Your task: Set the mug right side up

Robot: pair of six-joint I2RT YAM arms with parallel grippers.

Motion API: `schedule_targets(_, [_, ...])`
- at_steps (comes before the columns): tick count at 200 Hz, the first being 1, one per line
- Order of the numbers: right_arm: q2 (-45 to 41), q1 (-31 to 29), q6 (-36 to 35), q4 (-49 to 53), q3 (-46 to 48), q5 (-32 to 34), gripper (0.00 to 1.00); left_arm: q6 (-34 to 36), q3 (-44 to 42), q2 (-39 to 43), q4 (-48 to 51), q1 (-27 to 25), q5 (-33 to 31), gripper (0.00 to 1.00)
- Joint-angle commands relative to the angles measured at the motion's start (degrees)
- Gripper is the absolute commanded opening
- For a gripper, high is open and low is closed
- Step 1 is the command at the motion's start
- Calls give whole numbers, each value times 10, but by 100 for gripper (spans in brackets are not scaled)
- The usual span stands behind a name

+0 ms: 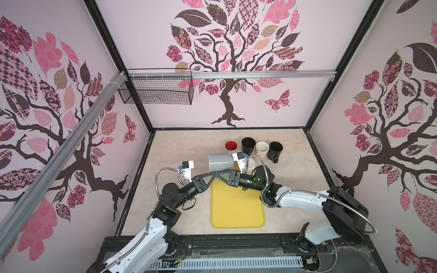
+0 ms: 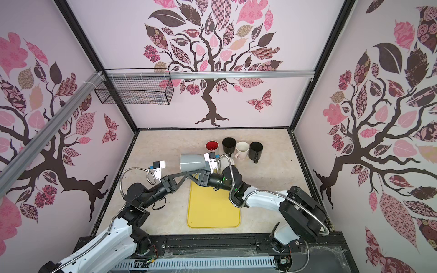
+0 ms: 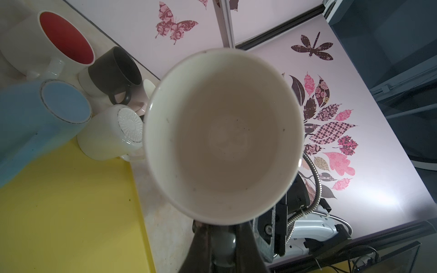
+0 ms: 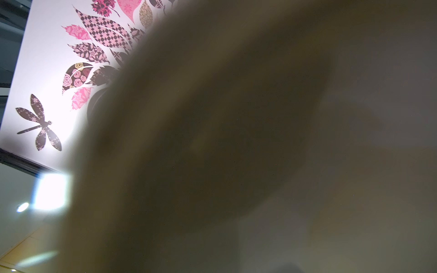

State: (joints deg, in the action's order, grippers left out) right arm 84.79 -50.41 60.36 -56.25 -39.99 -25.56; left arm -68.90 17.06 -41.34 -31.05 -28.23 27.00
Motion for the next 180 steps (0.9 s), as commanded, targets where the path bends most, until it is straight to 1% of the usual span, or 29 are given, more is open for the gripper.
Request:
schedule_targets(1, [-27, -3, -20, 20, -18, 10, 35, 15, -1, 14, -43, -5, 12, 0])
schedule_targets(36, [-43, 9, -22, 34, -10, 18, 37, 24, 1, 29, -23, -4, 7, 0])
schedule_targets(60, [-57, 20, -20, 45, 1, 30, 41, 36, 8, 47, 5, -1, 2, 0])
schedule_targets(85, [-63, 30, -16, 44, 13, 38, 41, 40, 11, 52, 17, -1, 2, 0])
schedule_targets(93, [-62, 32, -15, 35, 13, 35, 38, 40, 10, 50, 17, 0, 2, 0])
schedule_targets(98, [-61, 32, -16, 32, 13, 33, 35, 40, 10, 48, 16, 0, 3, 0])
schedule_targets(119, [-54, 32, -10, 22, 9, 26, 8, 40, 9, 43, 13, 0, 6, 0])
schedule_targets(124, [-53, 32, -9, 18, 9, 25, 3, 41, 9, 42, 13, 0, 6, 0])
schedule_targets(128, [-51, 32, -9, 16, 8, 24, 0, 42, 9, 42, 13, 0, 6, 0])
schedule_targets(164, [-38, 31, -1, 0, 4, 6, 0, 47, 12, 33, 15, -1, 11, 0])
schedule_targets(173, [-33, 31, 4, -7, 4, 2, 0, 45, 11, 30, 16, 0, 8, 16])
schedule_targets(180, [-30, 31, 9, -14, 4, -1, 0, 45, 11, 29, 16, -1, 7, 26])
